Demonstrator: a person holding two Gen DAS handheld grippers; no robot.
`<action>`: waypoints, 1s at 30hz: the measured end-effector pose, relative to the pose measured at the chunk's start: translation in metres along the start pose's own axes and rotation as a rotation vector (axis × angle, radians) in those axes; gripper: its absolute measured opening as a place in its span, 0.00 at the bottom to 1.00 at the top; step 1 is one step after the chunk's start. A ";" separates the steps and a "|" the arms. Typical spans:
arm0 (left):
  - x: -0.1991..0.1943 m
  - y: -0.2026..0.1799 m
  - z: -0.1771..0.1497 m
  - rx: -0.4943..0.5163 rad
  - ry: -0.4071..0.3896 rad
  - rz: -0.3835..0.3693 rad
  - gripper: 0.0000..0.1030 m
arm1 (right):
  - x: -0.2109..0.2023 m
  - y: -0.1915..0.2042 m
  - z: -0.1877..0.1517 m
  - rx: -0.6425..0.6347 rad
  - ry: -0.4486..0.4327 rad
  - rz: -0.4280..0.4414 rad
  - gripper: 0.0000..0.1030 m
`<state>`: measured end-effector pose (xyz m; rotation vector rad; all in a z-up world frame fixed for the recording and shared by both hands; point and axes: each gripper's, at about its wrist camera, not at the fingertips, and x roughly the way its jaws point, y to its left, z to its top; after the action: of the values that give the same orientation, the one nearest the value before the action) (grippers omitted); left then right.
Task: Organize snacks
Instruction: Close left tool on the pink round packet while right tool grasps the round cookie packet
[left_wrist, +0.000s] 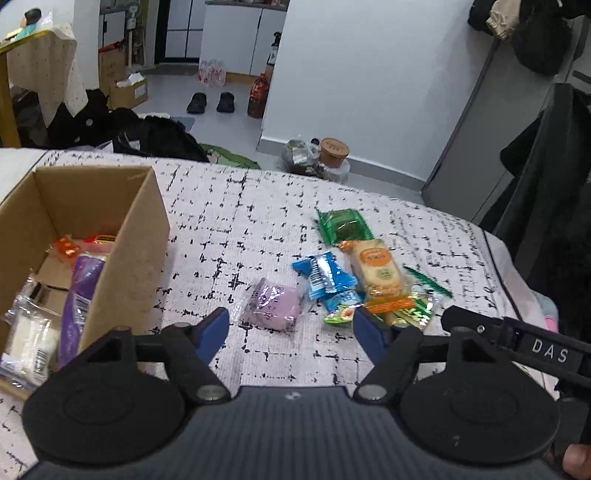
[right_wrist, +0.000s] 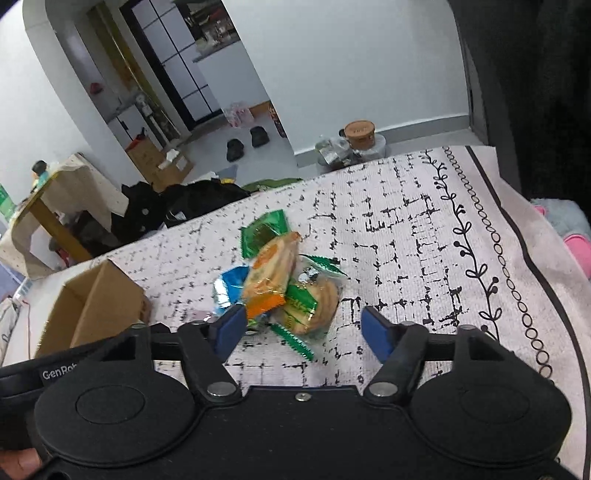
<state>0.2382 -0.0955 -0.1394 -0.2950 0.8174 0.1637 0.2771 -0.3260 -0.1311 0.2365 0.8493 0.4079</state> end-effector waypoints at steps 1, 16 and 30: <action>0.004 0.001 0.000 -0.006 0.004 0.002 0.69 | 0.004 0.000 0.000 -0.002 0.005 -0.002 0.60; 0.059 0.015 0.004 -0.017 0.041 0.044 0.65 | 0.052 0.001 0.007 -0.060 0.049 -0.091 0.51; 0.076 0.015 -0.003 -0.017 0.028 0.047 0.65 | 0.055 0.012 0.007 -0.093 0.016 -0.137 0.36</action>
<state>0.2839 -0.0803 -0.2002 -0.2946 0.8513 0.2107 0.3115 -0.2912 -0.1594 0.0880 0.8545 0.3203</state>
